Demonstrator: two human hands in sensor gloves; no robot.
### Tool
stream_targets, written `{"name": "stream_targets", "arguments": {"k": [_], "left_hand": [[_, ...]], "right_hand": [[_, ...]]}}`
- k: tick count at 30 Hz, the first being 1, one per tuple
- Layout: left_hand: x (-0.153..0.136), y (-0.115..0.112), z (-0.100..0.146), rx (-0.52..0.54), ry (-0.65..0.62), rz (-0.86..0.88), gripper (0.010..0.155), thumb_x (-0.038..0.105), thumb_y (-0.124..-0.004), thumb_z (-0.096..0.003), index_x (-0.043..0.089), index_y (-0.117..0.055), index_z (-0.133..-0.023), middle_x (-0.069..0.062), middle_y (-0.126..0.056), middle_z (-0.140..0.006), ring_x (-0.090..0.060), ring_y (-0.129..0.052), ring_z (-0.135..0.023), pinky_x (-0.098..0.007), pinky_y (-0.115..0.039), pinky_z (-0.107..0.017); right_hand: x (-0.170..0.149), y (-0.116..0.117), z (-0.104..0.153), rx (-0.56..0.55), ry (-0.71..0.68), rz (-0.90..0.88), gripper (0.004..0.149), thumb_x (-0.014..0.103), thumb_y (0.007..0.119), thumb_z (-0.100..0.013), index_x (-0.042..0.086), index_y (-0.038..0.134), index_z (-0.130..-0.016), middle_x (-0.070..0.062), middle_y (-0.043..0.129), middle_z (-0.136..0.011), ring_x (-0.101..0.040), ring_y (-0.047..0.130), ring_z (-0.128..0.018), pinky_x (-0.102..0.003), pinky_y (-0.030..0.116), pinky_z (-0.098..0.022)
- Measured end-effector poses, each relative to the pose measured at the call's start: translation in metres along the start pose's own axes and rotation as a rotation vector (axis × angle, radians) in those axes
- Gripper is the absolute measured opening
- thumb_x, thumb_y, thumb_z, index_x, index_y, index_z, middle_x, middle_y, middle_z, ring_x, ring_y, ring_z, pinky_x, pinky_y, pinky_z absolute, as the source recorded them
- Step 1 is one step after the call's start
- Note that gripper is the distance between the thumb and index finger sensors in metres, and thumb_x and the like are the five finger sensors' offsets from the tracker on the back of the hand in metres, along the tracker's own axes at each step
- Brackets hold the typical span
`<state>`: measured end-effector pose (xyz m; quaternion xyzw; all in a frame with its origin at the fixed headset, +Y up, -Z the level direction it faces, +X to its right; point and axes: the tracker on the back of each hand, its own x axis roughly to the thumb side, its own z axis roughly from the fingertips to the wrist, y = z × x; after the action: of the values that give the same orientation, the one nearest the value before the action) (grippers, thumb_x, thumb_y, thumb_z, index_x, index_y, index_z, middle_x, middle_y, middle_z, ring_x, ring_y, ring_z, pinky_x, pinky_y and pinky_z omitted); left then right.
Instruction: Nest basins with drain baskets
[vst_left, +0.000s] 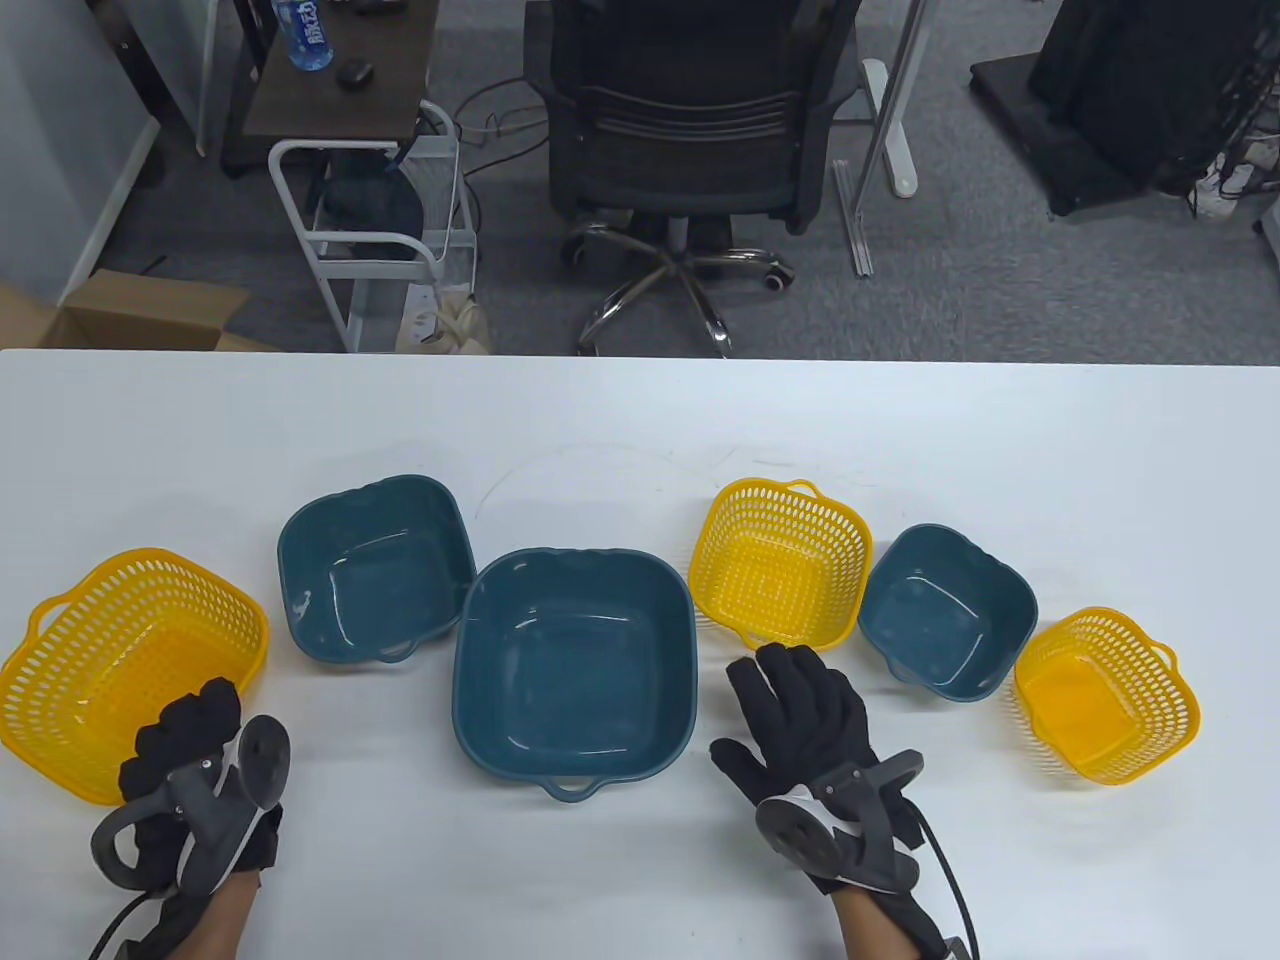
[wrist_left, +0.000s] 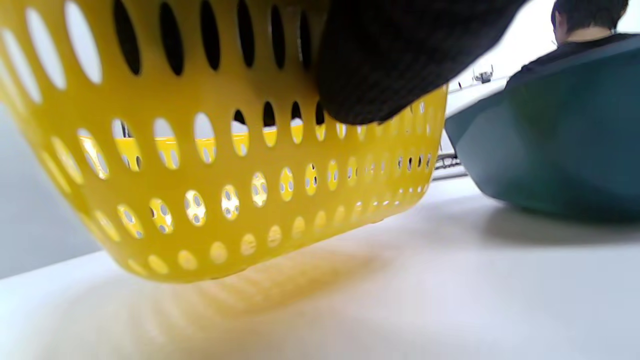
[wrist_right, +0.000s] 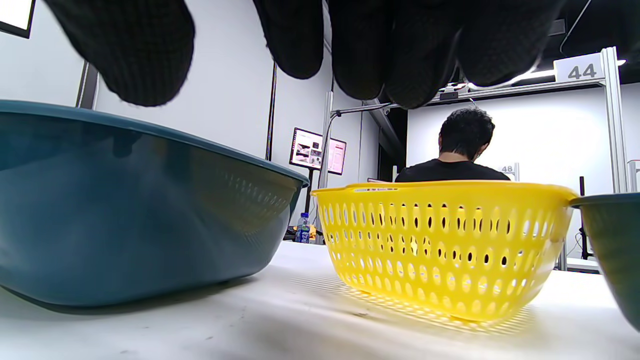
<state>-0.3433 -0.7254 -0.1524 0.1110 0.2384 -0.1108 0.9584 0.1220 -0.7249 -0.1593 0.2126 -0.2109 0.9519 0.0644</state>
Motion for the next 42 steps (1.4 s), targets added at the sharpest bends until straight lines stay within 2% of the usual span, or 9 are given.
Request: {"name": "stream_targets", "arguments": {"k": [8, 11, 16, 19, 20, 24, 32, 37, 42], "left_hand": [[0.024, 0.063, 0.005, 0.115, -0.117, 0.073, 0.055, 0.002, -0.095, -0.0491, 0.026, -0.076, -0.095, 0.002, -0.091, -0.085, -0.026, -0.096, -0.064, -0.047, -0.081, -0.053], [0.049, 0.095, 0.012, 0.167, -0.230, 0.106, 0.055, 0.002, -0.095, -0.0491, 0.026, -0.076, -0.095, 0.002, -0.091, -0.086, -0.026, -0.096, -0.065, -0.046, -0.081, -0.054], [0.096, 0.125, 0.034, 0.213, -0.486, 0.162, 0.057, 0.001, -0.095, -0.0494, 0.028, -0.075, -0.095, 0.003, -0.090, -0.086, -0.025, -0.096, -0.066, -0.046, -0.081, -0.055], [0.130, 0.126, 0.052, 0.211, -0.752, 0.114, 0.059, -0.001, -0.095, -0.0495, 0.030, -0.075, -0.095, 0.006, -0.090, -0.086, -0.023, -0.096, -0.067, -0.045, -0.081, -0.056], [0.140, 0.124, 0.061, 0.240, -0.820, 0.119, 0.051, 0.034, -0.091, -0.0458, 0.030, -0.075, -0.094, 0.007, -0.090, -0.086, -0.022, -0.096, -0.066, -0.044, -0.082, -0.057], [0.165, 0.112, 0.080, 0.211, -0.988, 0.193, 0.051, 0.034, -0.091, -0.0449, 0.031, -0.075, -0.094, 0.007, -0.091, -0.086, -0.022, -0.097, -0.066, -0.044, -0.082, -0.057], [0.180, 0.099, 0.101, 0.087, -1.050, 0.152, 0.053, 0.035, -0.091, -0.0452, 0.030, -0.074, -0.095, 0.007, -0.090, -0.087, -0.023, -0.096, -0.067, -0.044, -0.082, -0.058], [0.181, 0.088, 0.099, 0.011, -1.046, 0.180, 0.054, 0.036, -0.091, -0.0452, 0.030, -0.074, -0.096, 0.006, -0.089, -0.089, -0.024, -0.096, -0.071, -0.046, -0.081, -0.060], [0.172, 0.089, 0.093, -0.020, -1.026, 0.199, 0.062, 0.047, -0.089, -0.0428, 0.030, -0.071, -0.099, 0.005, -0.086, -0.096, -0.026, -0.093, -0.078, -0.049, -0.077, -0.066]], "right_hand": [[-0.002, 0.002, -0.001, 0.011, 0.015, 0.003, 0.078, 0.051, 0.081, -0.043, 0.009, 0.056, -0.105, -0.025, 0.061, -0.105, -0.052, 0.067, -0.091, -0.067, 0.063, -0.064], [-0.001, 0.002, -0.001, 0.016, 0.014, 0.002, 0.078, 0.051, 0.081, -0.043, 0.009, 0.057, -0.105, -0.024, 0.062, -0.105, -0.052, 0.067, -0.091, -0.067, 0.063, -0.064], [-0.002, 0.001, 0.000, 0.010, 0.019, 0.002, 0.078, 0.051, 0.081, -0.043, 0.009, 0.057, -0.104, -0.025, 0.062, -0.105, -0.052, 0.067, -0.091, -0.067, 0.063, -0.064], [-0.004, -0.003, 0.001, -0.007, 0.027, -0.004, 0.078, 0.051, 0.081, -0.043, 0.009, 0.057, -0.104, -0.025, 0.062, -0.105, -0.052, 0.067, -0.091, -0.067, 0.063, -0.064], [-0.005, -0.003, 0.001, -0.009, 0.028, -0.006, 0.078, 0.051, 0.081, -0.043, 0.009, 0.057, -0.104, -0.025, 0.062, -0.105, -0.053, 0.067, -0.091, -0.067, 0.063, -0.064], [-0.007, -0.004, 0.002, -0.014, 0.032, -0.010, 0.078, 0.051, 0.081, -0.043, 0.009, 0.057, -0.104, -0.025, 0.062, -0.105, -0.053, 0.067, -0.091, -0.067, 0.063, -0.064], [-0.007, -0.004, 0.001, 0.000, 0.028, -0.012, 0.078, 0.051, 0.081, -0.043, 0.009, 0.057, -0.105, -0.025, 0.061, -0.105, -0.053, 0.067, -0.091, -0.067, 0.063, -0.064], [-0.001, -0.005, 0.001, -0.003, 0.007, -0.014, 0.079, 0.052, 0.080, -0.043, 0.009, 0.057, -0.105, -0.025, 0.061, -0.105, -0.053, 0.067, -0.091, -0.068, 0.062, -0.064], [-0.002, -0.004, 0.001, 0.005, 0.011, -0.013, 0.079, 0.051, 0.081, -0.043, 0.009, 0.056, -0.105, -0.025, 0.061, -0.105, -0.053, 0.066, -0.092, -0.068, 0.062, -0.064]]}}
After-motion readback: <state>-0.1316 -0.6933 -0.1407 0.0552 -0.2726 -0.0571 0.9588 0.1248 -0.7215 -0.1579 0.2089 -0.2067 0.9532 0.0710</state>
